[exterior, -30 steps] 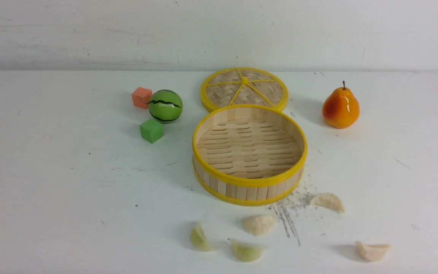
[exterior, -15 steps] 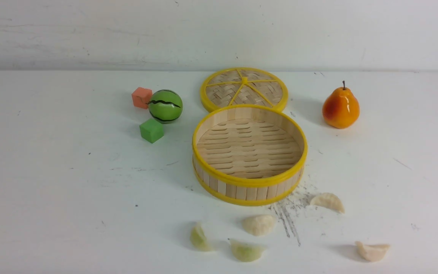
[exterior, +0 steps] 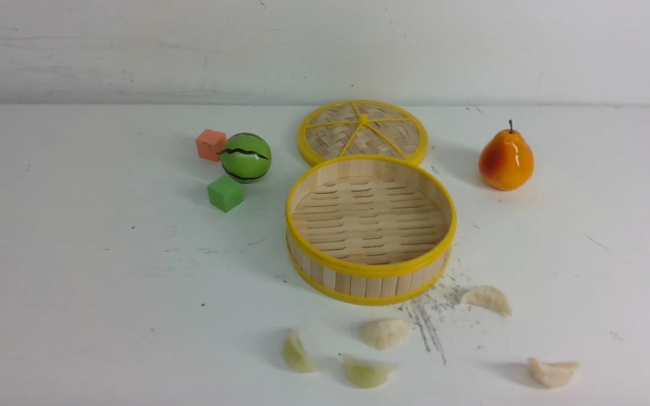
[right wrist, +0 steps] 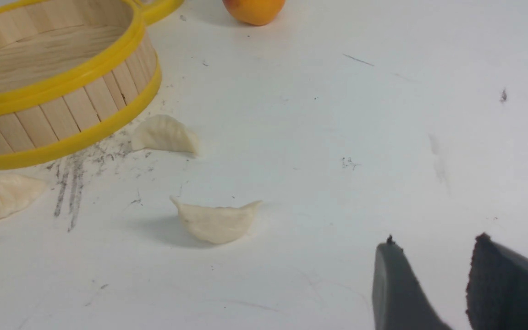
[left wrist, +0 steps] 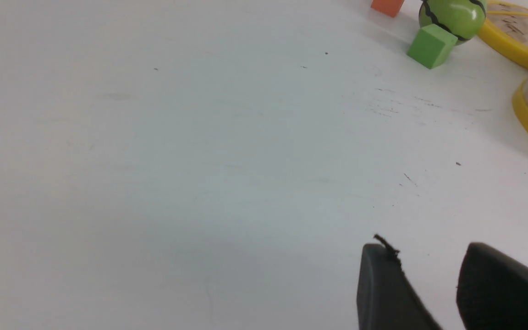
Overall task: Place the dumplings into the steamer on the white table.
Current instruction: 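Reach for and grasp a dumpling on the table with the left gripper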
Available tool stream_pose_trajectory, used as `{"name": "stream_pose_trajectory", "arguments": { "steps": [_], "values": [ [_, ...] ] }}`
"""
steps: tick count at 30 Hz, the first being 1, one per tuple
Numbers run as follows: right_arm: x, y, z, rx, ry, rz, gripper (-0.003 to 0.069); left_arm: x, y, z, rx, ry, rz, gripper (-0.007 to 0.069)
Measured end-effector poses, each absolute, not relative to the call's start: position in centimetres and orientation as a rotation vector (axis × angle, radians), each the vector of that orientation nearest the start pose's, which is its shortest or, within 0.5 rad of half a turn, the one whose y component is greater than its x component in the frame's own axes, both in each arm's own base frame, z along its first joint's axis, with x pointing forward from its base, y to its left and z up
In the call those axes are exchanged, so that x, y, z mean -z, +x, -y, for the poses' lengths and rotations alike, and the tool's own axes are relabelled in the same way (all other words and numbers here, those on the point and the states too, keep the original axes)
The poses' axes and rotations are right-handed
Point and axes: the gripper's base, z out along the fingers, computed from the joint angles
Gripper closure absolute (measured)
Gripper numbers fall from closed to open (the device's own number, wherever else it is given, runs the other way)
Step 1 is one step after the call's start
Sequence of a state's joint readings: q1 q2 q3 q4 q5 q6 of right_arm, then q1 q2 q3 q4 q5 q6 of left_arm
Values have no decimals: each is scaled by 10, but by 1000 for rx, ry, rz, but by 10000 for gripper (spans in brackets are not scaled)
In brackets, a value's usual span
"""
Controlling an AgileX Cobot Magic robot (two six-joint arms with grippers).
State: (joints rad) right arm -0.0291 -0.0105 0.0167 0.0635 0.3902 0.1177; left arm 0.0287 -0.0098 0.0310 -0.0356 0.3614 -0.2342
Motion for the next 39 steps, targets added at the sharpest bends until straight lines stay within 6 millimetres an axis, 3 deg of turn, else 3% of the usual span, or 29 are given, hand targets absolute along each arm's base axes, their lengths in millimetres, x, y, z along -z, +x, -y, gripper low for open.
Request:
{"name": "stream_pose_trajectory", "arguments": {
  "steps": [30, 34, 35, 39],
  "values": [
    [-173, 52, -3, -189, 216, -1868, 419, -172, 53, 0, 190, -277, -1838, 387],
    [-174, 52, -7, -316, 304, -1857, 419, -177, 55, 4, 445, -491, -1755, 387],
    [-175, 52, -11, -463, 417, -1839, 419, -180, 55, 8, 673, -694, -1675, 387],
    [-177, 52, -22, -915, 779, -1747, 419, -188, 55, 15, 1264, -1204, -1400, 387]
  ]
}}
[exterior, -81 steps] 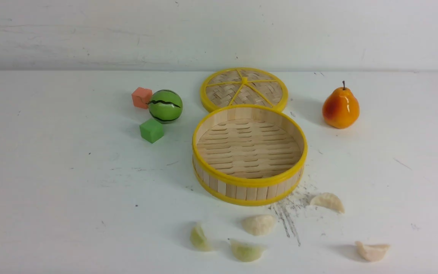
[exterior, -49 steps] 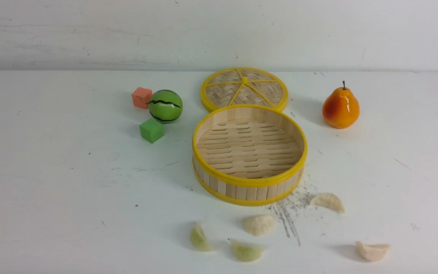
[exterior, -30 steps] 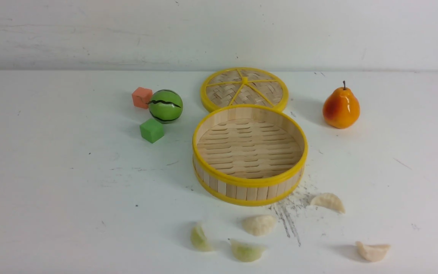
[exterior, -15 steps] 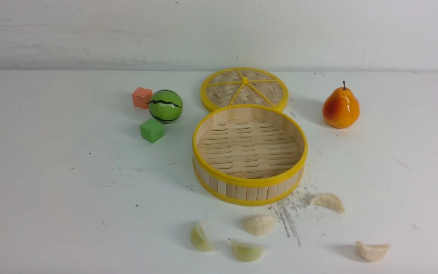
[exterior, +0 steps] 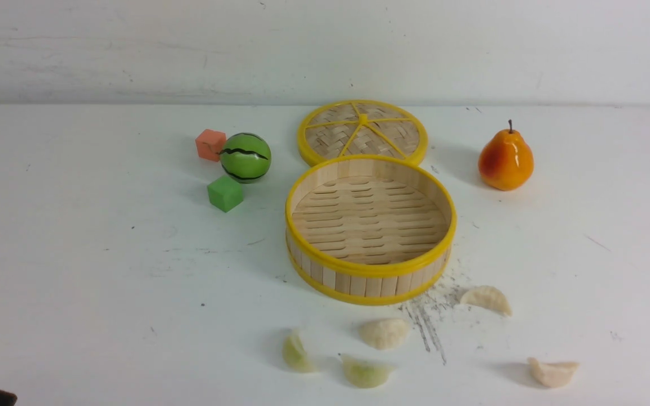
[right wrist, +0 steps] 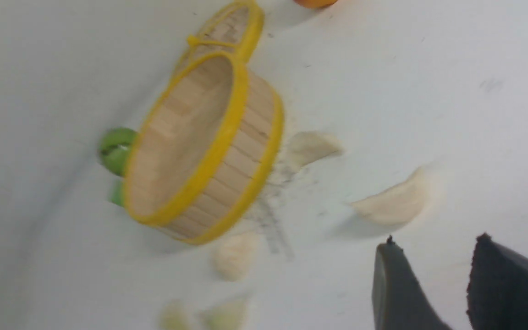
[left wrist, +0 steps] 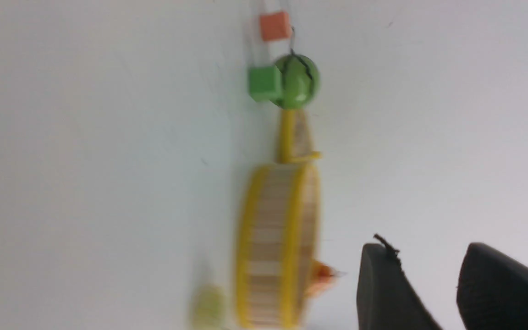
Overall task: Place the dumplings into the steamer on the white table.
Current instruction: 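Reach for and grasp a dumpling on the table with the left gripper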
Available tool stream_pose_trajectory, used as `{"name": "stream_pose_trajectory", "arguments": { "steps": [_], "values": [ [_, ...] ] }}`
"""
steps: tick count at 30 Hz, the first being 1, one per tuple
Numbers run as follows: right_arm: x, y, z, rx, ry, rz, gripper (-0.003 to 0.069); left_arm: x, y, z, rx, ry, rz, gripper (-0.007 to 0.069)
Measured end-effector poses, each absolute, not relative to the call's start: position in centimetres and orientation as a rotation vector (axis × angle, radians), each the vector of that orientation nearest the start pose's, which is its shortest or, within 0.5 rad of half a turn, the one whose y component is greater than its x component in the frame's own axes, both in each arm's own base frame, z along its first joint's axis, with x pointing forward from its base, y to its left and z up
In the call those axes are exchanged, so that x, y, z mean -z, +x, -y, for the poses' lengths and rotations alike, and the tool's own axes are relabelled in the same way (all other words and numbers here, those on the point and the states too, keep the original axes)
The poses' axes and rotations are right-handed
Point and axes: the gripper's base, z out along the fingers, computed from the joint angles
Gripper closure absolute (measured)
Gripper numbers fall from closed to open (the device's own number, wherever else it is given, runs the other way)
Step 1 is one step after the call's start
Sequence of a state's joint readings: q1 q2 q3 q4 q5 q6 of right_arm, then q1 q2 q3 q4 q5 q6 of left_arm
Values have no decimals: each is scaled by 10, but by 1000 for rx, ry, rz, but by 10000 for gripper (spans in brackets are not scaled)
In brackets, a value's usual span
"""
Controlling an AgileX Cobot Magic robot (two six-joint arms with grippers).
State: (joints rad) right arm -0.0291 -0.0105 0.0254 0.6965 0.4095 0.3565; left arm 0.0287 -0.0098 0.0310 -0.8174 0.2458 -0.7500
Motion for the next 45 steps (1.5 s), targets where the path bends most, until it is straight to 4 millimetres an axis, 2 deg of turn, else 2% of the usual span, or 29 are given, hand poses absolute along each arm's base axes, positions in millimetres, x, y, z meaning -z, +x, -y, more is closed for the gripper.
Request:
{"name": "stream_pose_trajectory", "arguments": {
  "steps": [2, 3, 8, 10, 15, 16, 18, 19, 20, 21, 22, 23, 25, 27, 28, 29, 30, 31, 32, 33, 35, 38, 42, 45],
  "values": [
    [-180, 51, -26, -1103, 926, -1678, 419, -191, 56, 16, 1415, -1328, -1301, 387],
    [-181, 51, -26, -1130, 945, -1666, 419, -191, 56, 16, 1432, -1341, -1287, 387],
    [-183, 52, -25, -1158, 969, -1622, 419, -192, 56, 16, 1472, -1369, -1260, 387],
    [-185, 53, -23, -1153, 973, -1596, 419, -192, 55, 18, 1459, -1344, -1299, 387],
    [-196, 51, -26, -1093, 828, -1632, 419, -227, 47, 26, 1271, -915, -1476, 387],
    [-212, 48, -26, -1034, 704, -1620, 424, -246, 42, 28, 1173, -729, -1491, 389],
    [-235, 45, -26, -940, 555, -1575, 449, -272, 33, 30, 1055, -520, -1486, 401],
    [-256, 43, -24, -879, 478, -1532, 484, -288, 32, 32, 962, -399, -1515, 422],
    [-259, 43, -24, -869, 466, -1531, 490, -287, 32, 32, 964, -397, -1519, 426],
    [-282, 46, -23, -784, 383, -1520, 547, -308, 36, 35, 869, -287, -1585, 470],
    [-288, 47, -23, -771, 372, -1522, 555, -307, 39, 34, 860, -289, -1598, 470],
    [-311, 56, -24, -673, 268, -1554, 621, -322, 47, 36, 784, -215, -1694, 526],
    [-335, 69, -26, -582, 142, -1623, 671, -339, 59, 37, 690, -126, -1829, 588],
    [-354, 84, -29, -518, 28, -1696, 678, -354, 68, 36, 632, -73, -1935, 638],
    [-354, 94, -30, -504, -9, -1755, 678, -359, 68, 36, 605, -54, -1966, 638],
    [-363, 100, -33, -480, -84, -1806, 678, -364, 75, 34, 559, -38, -2034, 638],
    [-375, 118, -37, -464, -208, -1935, 678, -373, 84, 31, 504, -20, -2138, 638],
    [-375, 128, -37, -456, -245, -1993, 678, -376, 90, 29, 466, -12, -2198, 638],
    [-377, 128, -38, -458, -253, -1993, 678, -377, 90, 29, 457, -8, -2201, 638],
    [-375, 150, -41, -450, -354, -2124, 678, -379, 104, 26, 403, 9, -2298, 638],
    [-372, 168, -48, -438, -462, -2216, 678, -378, 116, 28, 370, 52, -2377, 638],
    [-355, 192, -65, -388, -664, -2350, 677, -368, 135, 44, 373, 200, -2489, 638],
    [-334, 205, -83, -314, -845, -2452, 675, -350, 152, 74, 373, 431, -2596, 638],
    [-328, 207, -89, -285, -882, -2480, 673, -337, 163, 94, 371, 520, -2637, 638]
  ]
}}
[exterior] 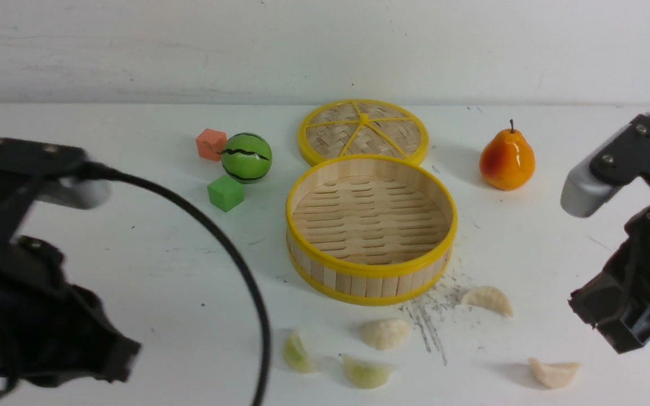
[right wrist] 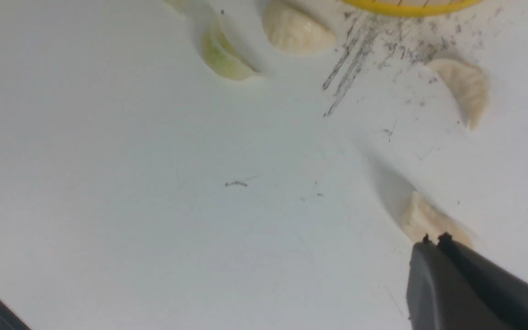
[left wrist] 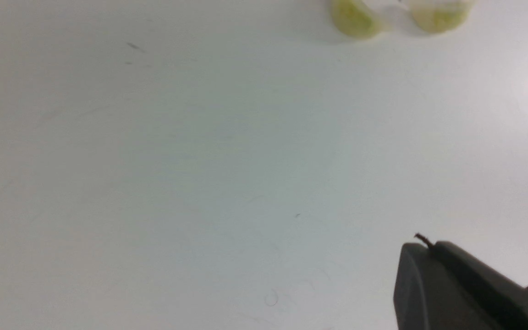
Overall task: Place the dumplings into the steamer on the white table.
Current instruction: 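Reach for and grasp a dumpling on the table with the left gripper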
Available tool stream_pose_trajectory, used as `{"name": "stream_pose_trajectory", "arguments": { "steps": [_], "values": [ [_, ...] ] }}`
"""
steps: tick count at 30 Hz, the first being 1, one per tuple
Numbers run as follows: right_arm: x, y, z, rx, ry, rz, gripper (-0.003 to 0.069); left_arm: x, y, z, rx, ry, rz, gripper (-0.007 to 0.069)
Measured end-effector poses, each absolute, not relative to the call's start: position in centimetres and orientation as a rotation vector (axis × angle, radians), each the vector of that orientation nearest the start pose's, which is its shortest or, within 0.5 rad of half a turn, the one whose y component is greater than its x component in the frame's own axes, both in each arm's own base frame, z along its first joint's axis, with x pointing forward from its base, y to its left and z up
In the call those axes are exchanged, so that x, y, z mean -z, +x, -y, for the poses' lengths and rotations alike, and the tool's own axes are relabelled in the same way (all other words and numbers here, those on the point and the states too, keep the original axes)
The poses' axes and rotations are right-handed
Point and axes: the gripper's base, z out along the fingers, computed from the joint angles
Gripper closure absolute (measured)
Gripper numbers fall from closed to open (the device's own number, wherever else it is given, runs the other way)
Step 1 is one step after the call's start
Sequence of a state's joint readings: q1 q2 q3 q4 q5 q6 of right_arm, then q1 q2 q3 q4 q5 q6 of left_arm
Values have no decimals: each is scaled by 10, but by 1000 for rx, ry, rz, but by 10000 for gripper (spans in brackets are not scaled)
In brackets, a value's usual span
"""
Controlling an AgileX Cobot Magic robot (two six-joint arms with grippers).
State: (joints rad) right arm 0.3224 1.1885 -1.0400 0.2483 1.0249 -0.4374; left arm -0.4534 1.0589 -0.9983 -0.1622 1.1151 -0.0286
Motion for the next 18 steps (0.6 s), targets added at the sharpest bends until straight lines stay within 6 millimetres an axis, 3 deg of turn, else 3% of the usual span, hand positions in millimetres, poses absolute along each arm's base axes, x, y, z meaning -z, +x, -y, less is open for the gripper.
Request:
{"name": "stream_pose_trajectory", "arguments": {
  "steps": [2, 3, 7, 12, 13, 16, 18],
  "values": [
    [-328, 206, -91, -267, -875, -2490, 671, -320, 180, 116, 339, 555, -2667, 636],
    [-328, 206, -91, -267, -875, -2490, 671, -318, 180, 118, 338, 557, -2675, 636],
    [-335, 199, -87, -259, -827, -2473, 667, -290, 207, 148, 282, 561, -2756, 540],
    [-346, 190, -84, -259, -805, -2433, 663, -269, 238, 177, 268, 507, -2822, 307],
    [-348, 187, -83, -259, -802, -2420, 662, -263, 253, 188, 271, 459, -2837, 218],
    [-351, 183, -81, -259, -799, -2406, 660, -251, 276, 204, 273, 366, -2858, 90],
    [-352, 182, -81, -258, -798, -2402, 659, -241, 286, 211, 267, 317, -2878, 45]
  ]
}}
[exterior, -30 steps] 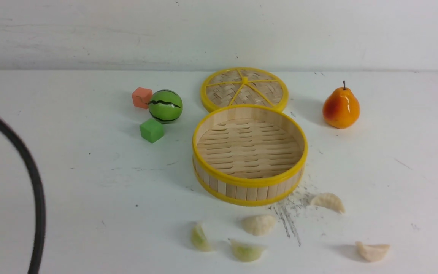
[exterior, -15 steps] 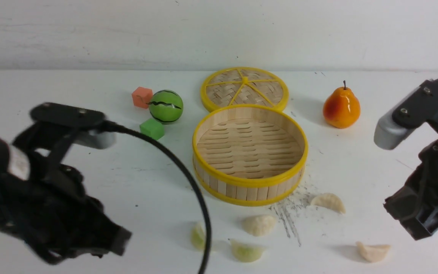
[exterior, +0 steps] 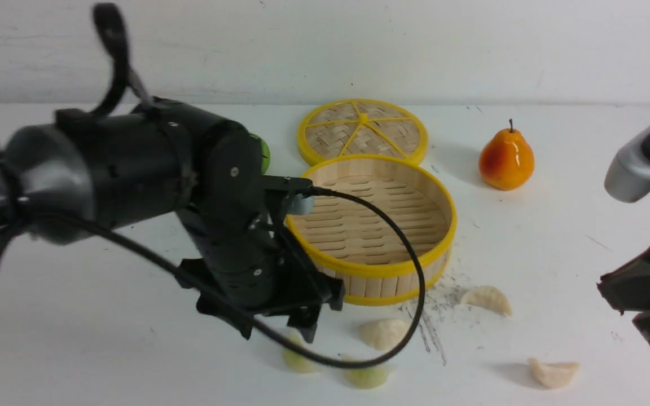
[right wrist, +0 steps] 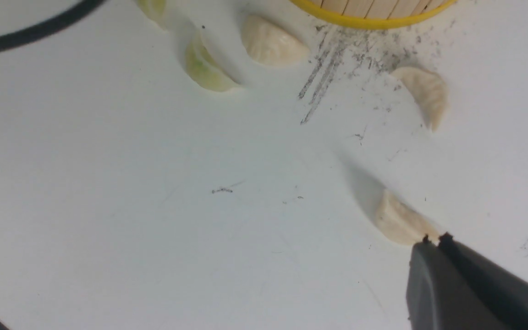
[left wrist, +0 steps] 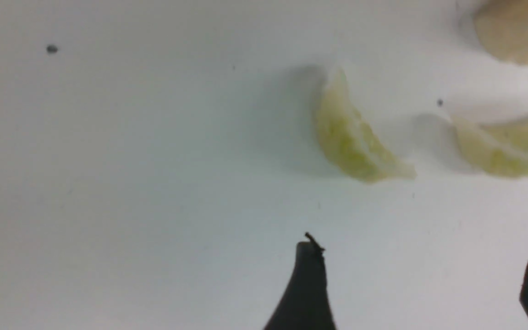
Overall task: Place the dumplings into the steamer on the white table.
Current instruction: 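Reach for and grasp a dumpling on the table with the left gripper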
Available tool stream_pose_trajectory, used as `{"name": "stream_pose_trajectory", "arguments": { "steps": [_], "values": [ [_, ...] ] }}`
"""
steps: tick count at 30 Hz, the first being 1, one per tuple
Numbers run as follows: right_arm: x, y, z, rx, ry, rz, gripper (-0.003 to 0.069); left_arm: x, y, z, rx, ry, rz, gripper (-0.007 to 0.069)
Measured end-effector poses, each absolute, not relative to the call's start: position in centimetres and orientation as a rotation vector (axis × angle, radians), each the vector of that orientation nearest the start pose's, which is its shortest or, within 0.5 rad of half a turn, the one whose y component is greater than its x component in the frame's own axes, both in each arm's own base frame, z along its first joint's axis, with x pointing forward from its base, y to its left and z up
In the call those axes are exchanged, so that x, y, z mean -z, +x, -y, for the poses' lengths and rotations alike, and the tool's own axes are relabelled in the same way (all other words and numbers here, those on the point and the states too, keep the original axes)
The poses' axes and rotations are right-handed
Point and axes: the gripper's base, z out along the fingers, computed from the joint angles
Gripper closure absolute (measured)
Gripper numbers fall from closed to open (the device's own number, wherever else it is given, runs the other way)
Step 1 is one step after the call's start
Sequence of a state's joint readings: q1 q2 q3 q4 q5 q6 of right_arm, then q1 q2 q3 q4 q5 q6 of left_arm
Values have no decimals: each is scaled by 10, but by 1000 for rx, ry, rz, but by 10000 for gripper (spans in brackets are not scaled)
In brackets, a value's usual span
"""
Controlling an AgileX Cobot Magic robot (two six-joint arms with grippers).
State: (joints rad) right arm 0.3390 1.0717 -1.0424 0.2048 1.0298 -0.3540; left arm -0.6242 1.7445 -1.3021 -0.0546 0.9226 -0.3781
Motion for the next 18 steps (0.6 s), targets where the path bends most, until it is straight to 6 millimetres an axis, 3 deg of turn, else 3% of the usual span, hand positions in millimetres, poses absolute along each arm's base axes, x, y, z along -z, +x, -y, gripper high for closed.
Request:
{"name": "stream_pose_trajectory", "arguments": {
  "steps": [3, 9, 12, 14, 15, 16, 18],
  "values": [
    [-353, 182, -81, -257, -798, -2400, 659, -220, 303, 223, 245, 249, -2920, 17],
    [-352, 181, -81, -258, -803, -2409, 659, -179, 316, 231, 170, 180, -3007, 76],
    [-352, 181, -81, -258, -803, -2409, 657, -165, 318, 232, 141, 170, -3040, 149],
    [-352, 181, -81, -258, -802, -2408, 652, -163, 319, 232, 127, 177, -3042, 262],
    [-352, 181, -81, -258, -802, -2408, 652, -163, 319, 232, 122, 179, -3044, 274],
    [-353, 181, -81, -258, -801, -2406, 650, -163, 319, 231, 105, 189, -3044, 377],
    [-353, 181, -81, -258, -801, -2405, 648, -164, 319, 230, 105, 218, -3042, 447]
  ]
}}
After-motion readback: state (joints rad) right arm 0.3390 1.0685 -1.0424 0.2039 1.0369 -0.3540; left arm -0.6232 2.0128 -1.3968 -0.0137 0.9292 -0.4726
